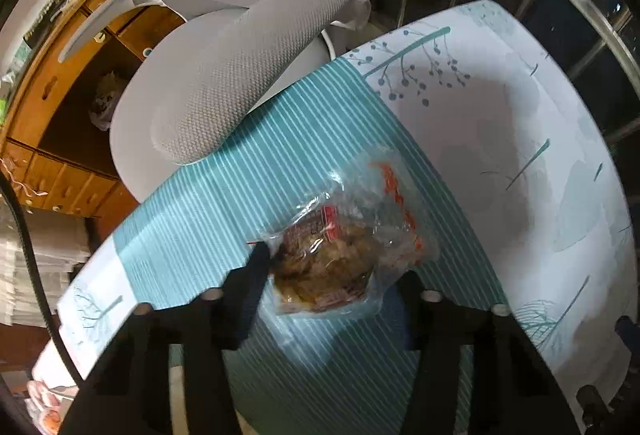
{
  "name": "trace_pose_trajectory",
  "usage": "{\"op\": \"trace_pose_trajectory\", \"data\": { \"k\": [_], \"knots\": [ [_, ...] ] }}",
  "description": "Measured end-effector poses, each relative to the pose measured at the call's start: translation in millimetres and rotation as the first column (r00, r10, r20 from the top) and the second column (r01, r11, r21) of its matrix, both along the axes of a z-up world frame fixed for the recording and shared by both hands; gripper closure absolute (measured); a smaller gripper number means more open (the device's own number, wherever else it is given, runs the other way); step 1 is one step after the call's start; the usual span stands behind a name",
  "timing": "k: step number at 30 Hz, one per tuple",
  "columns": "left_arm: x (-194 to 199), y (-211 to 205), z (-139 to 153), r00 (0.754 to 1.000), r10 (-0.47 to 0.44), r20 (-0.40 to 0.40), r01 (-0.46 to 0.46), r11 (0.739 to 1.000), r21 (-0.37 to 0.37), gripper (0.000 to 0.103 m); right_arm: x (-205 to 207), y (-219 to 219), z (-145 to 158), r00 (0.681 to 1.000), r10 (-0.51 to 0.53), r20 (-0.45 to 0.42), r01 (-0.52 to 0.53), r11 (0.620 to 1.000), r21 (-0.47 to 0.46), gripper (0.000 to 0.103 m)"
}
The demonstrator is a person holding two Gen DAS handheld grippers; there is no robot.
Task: Organize snacks
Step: 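Close the left gripper on the last clear nut bag, then carry the nut bag over the tray and open the left gripper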
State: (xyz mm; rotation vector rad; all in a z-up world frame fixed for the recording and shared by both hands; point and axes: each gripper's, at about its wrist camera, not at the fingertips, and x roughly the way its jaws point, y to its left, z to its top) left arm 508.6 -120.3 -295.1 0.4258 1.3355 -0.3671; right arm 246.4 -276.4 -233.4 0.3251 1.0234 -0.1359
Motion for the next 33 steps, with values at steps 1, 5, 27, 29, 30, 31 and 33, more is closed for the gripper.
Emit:
{"op": "trace_pose_trajectory", "data": {
  "k": [1, 5, 27, 29, 30, 31, 33],
  "knots": [
    [-1, 1, 1, 1.000, -0.005, 0.003, 0.005, 1.000, -0.012, 0.059, 0, 0, 0, 1.000, 0.000, -0.002, 0.000, 1.000, -0.001, 0.030],
    [-2, 0, 2, 1.000, -0.007, 0.017, 0.007, 1.000, 0.002, 0.062, 1, 4, 1, 1.000, 0.008, -0.011, -0.008, 1.000, -0.005, 0.030],
    [-97, 14, 119, 1.000, 0.023, -0.003, -0.023, 0.974, -0.225, 0.065, -37, 38, 59, 0.999, 0.041, 0.012, -0.040, 0.995, -0.088, 0.030],
    [-112, 22, 132, 1.000, 0.026, -0.009, -0.027, 0.972, -0.232, 0.065, -44, 46, 65, 0.999, 0.048, 0.008, -0.047, 0.994, -0.099, 0.030],
    [-118, 25, 137, 0.999, 0.029, -0.012, -0.031, 0.971, -0.238, 0.065, -47, 48, 67, 0.999, 0.050, 0.007, -0.049, 0.994, -0.103, 0.030],
    [-125, 30, 142, 0.999, 0.032, -0.019, -0.035, 0.969, -0.245, 0.065, -49, 52, 70, 0.999, 0.052, 0.007, -0.051, 0.993, -0.106, 0.030],
    [-141, 42, 153, 0.999, 0.040, -0.026, -0.045, 0.965, -0.258, 0.065, -54, 59, 75, 0.998, 0.056, 0.003, -0.056, 0.992, -0.117, 0.030]
  ]
}}
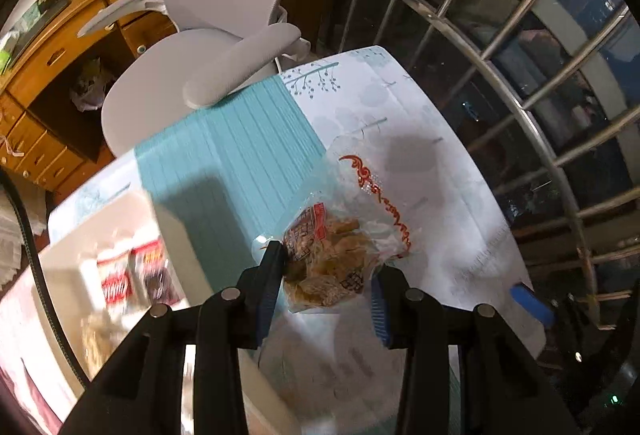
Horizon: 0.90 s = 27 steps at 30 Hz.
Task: Organize snacks
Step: 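Carry the nut bag over the tray and open the left gripper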
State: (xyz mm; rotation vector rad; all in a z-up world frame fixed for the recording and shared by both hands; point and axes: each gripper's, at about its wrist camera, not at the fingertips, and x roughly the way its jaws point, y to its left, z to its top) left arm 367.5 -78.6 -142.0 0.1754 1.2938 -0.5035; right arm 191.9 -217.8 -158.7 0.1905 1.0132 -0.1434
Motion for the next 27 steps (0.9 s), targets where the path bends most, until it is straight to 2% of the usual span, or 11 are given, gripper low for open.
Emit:
{"op": "trace_pose_trajectory", "data": {
  "k": [13, 20, 21, 22, 23, 27],
  "knots": [
    [-83, 118, 57, 0.993, 0.103, 0.052, -0.098, 0.991, -0.088, 0.065, -52, 62, 43, 0.999, -0.034, 0.042, 0.037, 0.998, -0.060, 0.030],
    [-109, 176, 55, 0.987, 0.154, 0.053, -0.148, 0.983, -0.108, 0.064, -92, 95, 60, 0.992, -0.088, 0.092, 0.096, 0.992, -0.086, 0.024],
    [-112, 184, 53, 0.985, 0.164, 0.049, -0.157, 0.980, -0.121, 0.062, -99, 100, 62, 0.991, -0.095, 0.098, 0.104, 0.991, -0.089, 0.023],
    [-116, 190, 51, 0.984, 0.170, 0.045, -0.162, 0.977, -0.135, 0.051, -106, 104, 62, 0.990, -0.101, 0.101, 0.110, 0.990, -0.092, 0.023],
    [-119, 194, 50, 0.984, 0.175, 0.044, -0.167, 0.975, -0.147, 0.036, -111, 107, 63, 0.989, -0.104, 0.102, 0.114, 0.989, -0.094, 0.022],
    [-142, 204, 48, 0.981, 0.187, 0.044, -0.177, 0.969, -0.174, 0.024, -136, 121, 62, 0.990, -0.104, 0.092, 0.114, 0.987, -0.109, 0.019]
  ]
}}
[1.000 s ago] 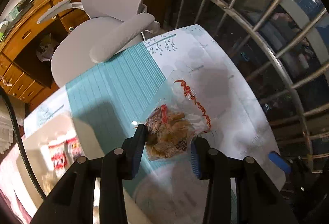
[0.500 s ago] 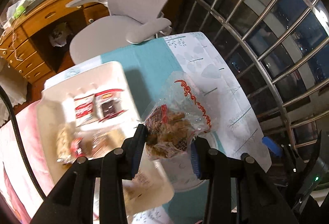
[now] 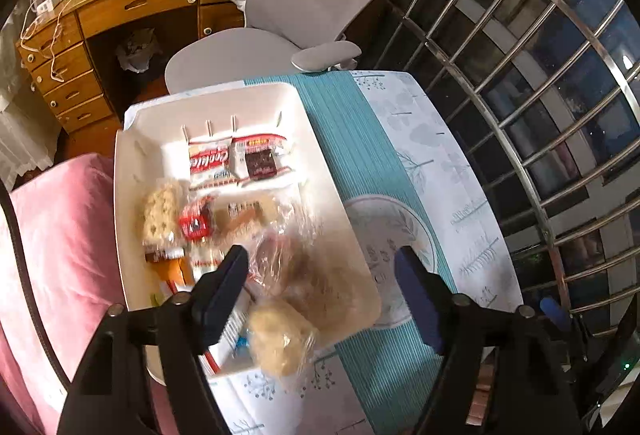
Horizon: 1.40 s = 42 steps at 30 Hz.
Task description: Organize snacks
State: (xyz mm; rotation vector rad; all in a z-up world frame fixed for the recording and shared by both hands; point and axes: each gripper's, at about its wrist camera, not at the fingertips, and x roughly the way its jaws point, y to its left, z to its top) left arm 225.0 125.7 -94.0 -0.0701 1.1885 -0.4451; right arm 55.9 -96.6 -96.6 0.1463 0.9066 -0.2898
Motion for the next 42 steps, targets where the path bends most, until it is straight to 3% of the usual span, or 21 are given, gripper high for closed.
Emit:
{"op": "trace_pose_trajectory", "data": {
  "k": [7, 12, 19, 24, 30, 35, 42],
  "knots": [
    [-53, 1, -6, 0.999, 0.034, -0.039, -0.035, 0.999, -0.037, 0.021, -29, 9, 10, 1.000, 0.009, -0.001, -0.009, 1.000, 0.014, 0.011],
    [-101, 0, -17, 0.994, 0.037, -0.103, -0.053, 0.985, -0.162, 0.019, -47, 1, 15, 1.000, 0.017, -0.013, -0.016, 0.999, 0.043, 0.008],
    [-163, -24, -13, 0.982, 0.164, -0.092, -0.173, 0.979, -0.109, 0.019, -69, -34, 20, 0.995, 0.083, -0.053, -0.078, 0.993, 0.090, 0.007],
    [-206, -54, -5, 0.957, 0.269, -0.104, -0.281, 0.952, -0.123, 0.019, -91, -63, 33, 0.991, 0.122, -0.057, -0.116, 0.988, 0.106, 0.007],
    [-255, -88, 21, 0.925, 0.377, -0.040, -0.379, 0.923, -0.069, 0.019, -112, -100, 56, 0.983, 0.161, -0.086, -0.151, 0.982, 0.111, 0.006],
    [-289, -116, 52, 0.917, 0.390, 0.085, -0.394, 0.919, 0.026, 0.019, -129, -110, 66, 0.968, 0.227, -0.111, -0.205, 0.962, 0.183, 0.006],
    [-308, -136, 77, 0.882, 0.422, 0.209, -0.446, 0.891, 0.086, 0.009, -149, -94, 80, 0.945, 0.324, -0.039, -0.318, 0.942, 0.106, 0.006]
  ]
}}
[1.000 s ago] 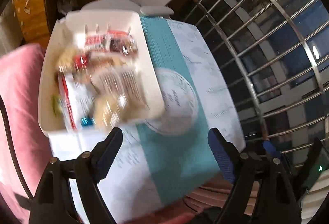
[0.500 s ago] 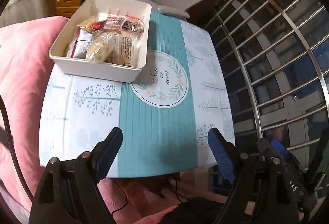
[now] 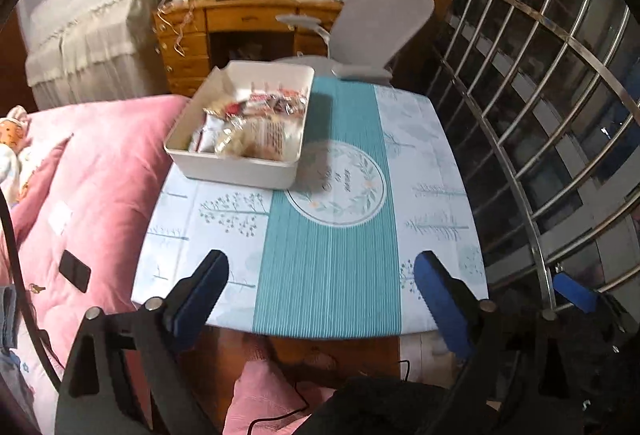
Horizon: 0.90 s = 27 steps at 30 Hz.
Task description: Organize snacks
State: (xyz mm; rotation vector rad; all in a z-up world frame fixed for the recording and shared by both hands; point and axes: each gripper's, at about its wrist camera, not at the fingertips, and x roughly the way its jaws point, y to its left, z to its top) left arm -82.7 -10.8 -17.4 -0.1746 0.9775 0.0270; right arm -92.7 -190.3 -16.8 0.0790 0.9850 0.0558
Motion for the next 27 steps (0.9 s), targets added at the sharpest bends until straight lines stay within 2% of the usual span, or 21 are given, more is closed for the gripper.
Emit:
{"op": "trace_pose_trajectory", "data": {
  "k": [4, 13, 27],
  "knots": [
    [-4, -11, 3, 1.000, -0.001, 0.027, 0.001, 1.000, 0.023, 0.002, -7, -7, 4, 0.999, 0.012, 0.043, -0.013, 1.000, 0.018, 0.006],
    [2, -34, 7, 0.999, 0.002, 0.048, -0.007, 0.994, 0.106, 0.001, -5, -28, 2, 0.998, -0.012, 0.062, 0.010, 0.999, 0.030, 0.000],
    [33, -58, 3, 0.998, -0.004, 0.056, -0.003, 0.991, 0.133, 0.001, 17, -46, -5, 0.999, -0.012, 0.044, 0.010, 0.999, 0.039, 0.000]
  ]
}}
